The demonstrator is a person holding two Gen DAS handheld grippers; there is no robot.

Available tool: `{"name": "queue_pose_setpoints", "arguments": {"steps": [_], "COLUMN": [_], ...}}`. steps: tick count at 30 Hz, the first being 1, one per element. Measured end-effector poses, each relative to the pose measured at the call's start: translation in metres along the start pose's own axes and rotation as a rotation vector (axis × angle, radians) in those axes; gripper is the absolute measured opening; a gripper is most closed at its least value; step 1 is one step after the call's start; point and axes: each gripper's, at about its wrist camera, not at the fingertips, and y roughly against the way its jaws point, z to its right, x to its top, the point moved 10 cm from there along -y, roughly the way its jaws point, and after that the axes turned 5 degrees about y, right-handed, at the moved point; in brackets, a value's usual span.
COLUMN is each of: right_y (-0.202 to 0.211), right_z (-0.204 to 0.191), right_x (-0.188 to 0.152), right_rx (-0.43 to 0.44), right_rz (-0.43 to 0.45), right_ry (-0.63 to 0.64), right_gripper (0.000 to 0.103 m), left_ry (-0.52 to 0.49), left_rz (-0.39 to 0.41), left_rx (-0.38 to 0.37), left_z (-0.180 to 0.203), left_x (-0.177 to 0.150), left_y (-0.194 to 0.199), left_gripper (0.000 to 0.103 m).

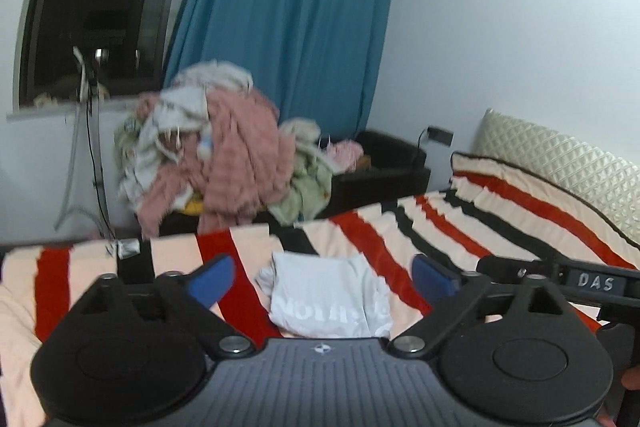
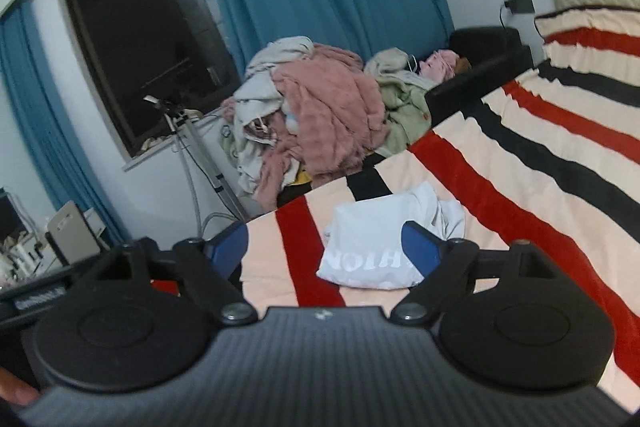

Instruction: Fold clothes

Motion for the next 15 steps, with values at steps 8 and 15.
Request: {"name": "queue_pose_setpoints", "arguments": {"steps": [8, 15], "right_y": [0.049, 0.050], "right_z": [-0.004, -0.010], "right_x": [-0.043, -0.094], "right_rx": [-0.039, -0.074], "right_rz": [0.097, 0.133], "right_ry": [0.058, 0.117], "right_gripper": [0.085, 0.085], "left_ry": [-0.034, -0.007], "left_rz": [0.099, 0.126], "left_rx": [0.026, 0.055], "left_z": [0.004, -0.015], "left_x": [-0.036, -0.092], "left_y": [0.086, 0.110], "left_gripper": [0.103, 0.103]}}
